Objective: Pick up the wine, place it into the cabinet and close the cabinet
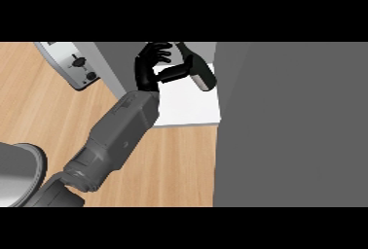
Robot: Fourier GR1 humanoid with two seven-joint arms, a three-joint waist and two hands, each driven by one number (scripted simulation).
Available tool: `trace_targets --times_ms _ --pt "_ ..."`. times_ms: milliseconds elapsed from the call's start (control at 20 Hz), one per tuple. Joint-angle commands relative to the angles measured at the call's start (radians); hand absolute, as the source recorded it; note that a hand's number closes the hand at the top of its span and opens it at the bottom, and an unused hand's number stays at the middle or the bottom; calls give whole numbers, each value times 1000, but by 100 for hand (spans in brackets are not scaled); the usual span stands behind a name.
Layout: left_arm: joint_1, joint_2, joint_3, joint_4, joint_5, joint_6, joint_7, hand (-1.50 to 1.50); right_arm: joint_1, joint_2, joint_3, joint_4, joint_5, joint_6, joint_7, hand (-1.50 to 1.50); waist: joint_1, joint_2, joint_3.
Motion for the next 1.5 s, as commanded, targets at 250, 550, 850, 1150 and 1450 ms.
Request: trace_targets --times_ms 250,550,850,1150,1450 --pt "-89 0 -22 169 -82 76 33 -150 40 -17 -61 -118 -138 35 20 -150 -13 7 1" --pt "-60 11 -8 217 -96 52 15 -150 51 -1 -6 -130 -92 34 37 -150 -13 7 0" --pt "-49 69 14 225 -98 9 -33 -150 61 8 19 -120 -76 45 16 -150 -20 12 -1" --pt "-48 6 16 184 -119 -22 -96 -150 68 20 35 -162 -63 18 62 -150 1 3 -2" --pt "-45 45 22 145 -135 -148 -123 -150 74 4 0 -195 -95 27 71 -150 14 -3 -1"
